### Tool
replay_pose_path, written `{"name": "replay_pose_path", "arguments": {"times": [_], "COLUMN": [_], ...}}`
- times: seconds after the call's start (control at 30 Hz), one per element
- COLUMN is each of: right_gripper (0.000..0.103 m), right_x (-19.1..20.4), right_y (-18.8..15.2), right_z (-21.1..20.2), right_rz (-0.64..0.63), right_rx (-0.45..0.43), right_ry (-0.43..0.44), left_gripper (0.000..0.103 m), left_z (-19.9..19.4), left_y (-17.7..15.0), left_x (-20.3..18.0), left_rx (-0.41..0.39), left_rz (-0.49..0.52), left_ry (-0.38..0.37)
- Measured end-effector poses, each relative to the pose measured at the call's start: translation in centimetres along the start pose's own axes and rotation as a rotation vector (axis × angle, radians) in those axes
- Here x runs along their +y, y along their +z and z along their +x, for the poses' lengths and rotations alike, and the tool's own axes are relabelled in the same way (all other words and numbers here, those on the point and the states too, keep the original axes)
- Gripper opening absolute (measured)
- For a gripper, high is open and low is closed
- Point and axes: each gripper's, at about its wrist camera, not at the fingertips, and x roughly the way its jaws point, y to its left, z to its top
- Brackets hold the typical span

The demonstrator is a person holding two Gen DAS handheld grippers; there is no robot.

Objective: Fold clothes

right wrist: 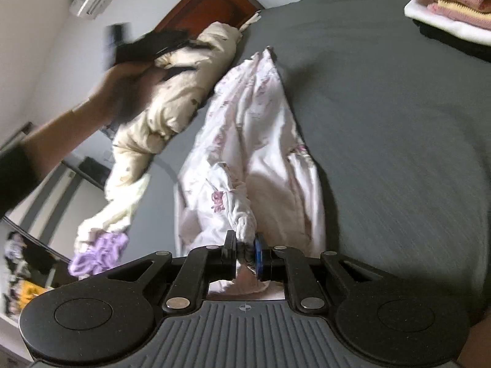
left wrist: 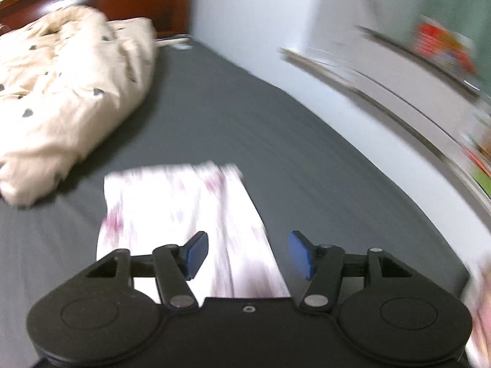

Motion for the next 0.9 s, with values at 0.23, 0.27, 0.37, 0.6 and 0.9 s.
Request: {"name": "replay_pose_path", "arguments": {"times": [0.23,0.27,0.37,0.6,0.9], "right_gripper": [0.011,0.011,0.011,0.011,0.011], "right_x": [-0.2,-0.2,-0.5,-0.5,0.5], "right_y": [-1.6,-1.8,-2.0,-2.1,0.1], "right_z": [0.3,0.4,0.0,-1.6,-2.5], "right_rz": [-0.002,-0.005,-0.003,0.034,0.191], "right_rx": [-0.020,-0.022,-0.035,-0.068,-0.027], "right_ry": [-0.076,-0.079,-0.059,0.051,0.285], "left_gripper": [0.065,0.065,0.065,0.065,0.065], "left_z": [-16.0,-17.3,-19.2,-21.6,-20.7], "left_y": [-18.9,-21.2,-26.2,-34.5,-37.4], "left_x": [-5.6,-6.2,-6.7,-7.1,-10.8], "left_rx": [0.005,0.016,0.018,-0.015,-0.085], "left_rz": [0.279,0.286,0.210,0.030,0.128], "left_ry": [-0.120,-0.124,-0.067,0.054,0.222]}}
